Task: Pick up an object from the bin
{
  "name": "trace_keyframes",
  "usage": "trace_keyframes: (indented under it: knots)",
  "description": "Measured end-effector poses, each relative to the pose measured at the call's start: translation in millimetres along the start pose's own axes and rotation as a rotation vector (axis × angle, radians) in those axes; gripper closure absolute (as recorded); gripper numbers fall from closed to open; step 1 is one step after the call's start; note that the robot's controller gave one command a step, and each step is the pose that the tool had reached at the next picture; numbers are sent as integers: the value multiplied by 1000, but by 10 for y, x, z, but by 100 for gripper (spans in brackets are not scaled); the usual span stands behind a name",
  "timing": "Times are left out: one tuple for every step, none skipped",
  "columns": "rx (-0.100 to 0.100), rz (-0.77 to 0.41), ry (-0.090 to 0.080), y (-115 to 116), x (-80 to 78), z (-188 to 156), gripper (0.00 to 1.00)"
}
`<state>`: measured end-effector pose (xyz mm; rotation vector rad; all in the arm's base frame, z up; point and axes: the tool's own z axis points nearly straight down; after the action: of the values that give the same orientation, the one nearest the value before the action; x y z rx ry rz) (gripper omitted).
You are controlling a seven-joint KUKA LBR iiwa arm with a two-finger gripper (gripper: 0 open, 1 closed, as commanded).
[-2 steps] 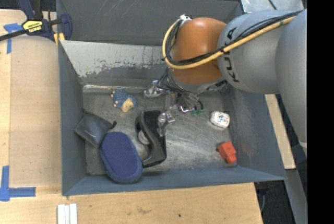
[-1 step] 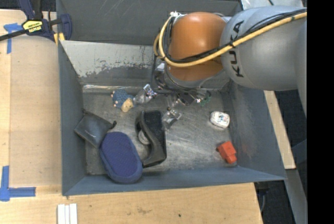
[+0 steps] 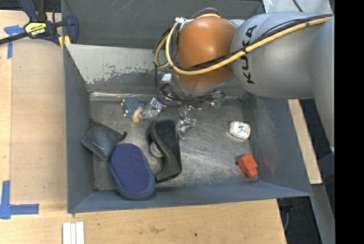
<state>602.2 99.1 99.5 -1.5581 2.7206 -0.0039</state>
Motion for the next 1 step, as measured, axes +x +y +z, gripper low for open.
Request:
trace_keyframes:
  knots:
    - [-5, -348, 19, 107, -280, 173, 0]
